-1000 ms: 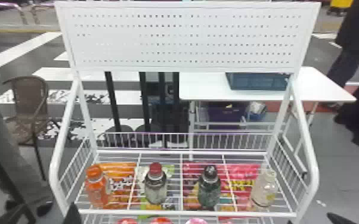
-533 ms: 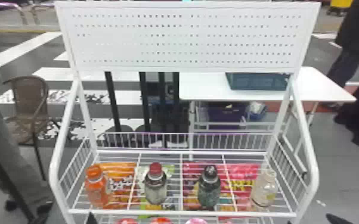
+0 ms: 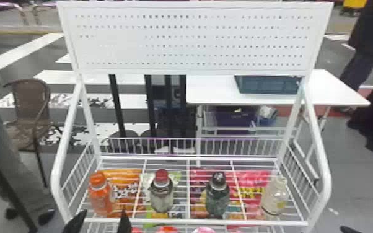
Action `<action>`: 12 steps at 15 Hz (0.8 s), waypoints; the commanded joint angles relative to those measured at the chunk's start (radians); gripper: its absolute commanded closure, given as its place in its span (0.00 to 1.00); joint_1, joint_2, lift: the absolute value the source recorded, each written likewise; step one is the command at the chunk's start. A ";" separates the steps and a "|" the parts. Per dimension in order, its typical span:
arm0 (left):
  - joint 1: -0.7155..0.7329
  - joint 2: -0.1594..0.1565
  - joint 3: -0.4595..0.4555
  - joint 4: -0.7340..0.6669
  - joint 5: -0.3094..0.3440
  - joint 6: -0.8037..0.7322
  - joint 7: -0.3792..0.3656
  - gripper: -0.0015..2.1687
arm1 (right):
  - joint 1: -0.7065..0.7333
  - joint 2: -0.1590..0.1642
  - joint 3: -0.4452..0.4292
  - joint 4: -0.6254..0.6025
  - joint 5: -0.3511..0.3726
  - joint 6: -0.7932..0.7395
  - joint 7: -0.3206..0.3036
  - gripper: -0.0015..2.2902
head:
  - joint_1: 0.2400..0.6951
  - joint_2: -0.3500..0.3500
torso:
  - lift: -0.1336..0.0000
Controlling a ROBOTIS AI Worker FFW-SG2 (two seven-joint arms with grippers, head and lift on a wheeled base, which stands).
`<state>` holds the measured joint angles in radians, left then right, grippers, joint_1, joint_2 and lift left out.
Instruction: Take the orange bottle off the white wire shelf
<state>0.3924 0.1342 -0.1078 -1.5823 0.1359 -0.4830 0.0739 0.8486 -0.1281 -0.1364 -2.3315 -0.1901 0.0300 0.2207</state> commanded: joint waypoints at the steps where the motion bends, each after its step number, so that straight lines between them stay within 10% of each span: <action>1: -0.087 -0.008 0.002 0.120 -0.002 -0.030 0.014 0.04 | -0.002 -0.001 0.000 0.006 0.000 0.000 0.000 0.07 | 0.57 0.50 | 1.00; 12: -0.273 -0.008 0.043 0.312 -0.028 -0.024 0.010 0.04 | 0.009 0.001 -0.006 0.001 0.005 0.000 0.002 0.07 | 0.57 0.50 | 1.00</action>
<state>0.1339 0.1258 -0.0636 -1.2732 0.1074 -0.5221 0.0888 0.8549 -0.1273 -0.1410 -2.3277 -0.1863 0.0300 0.2224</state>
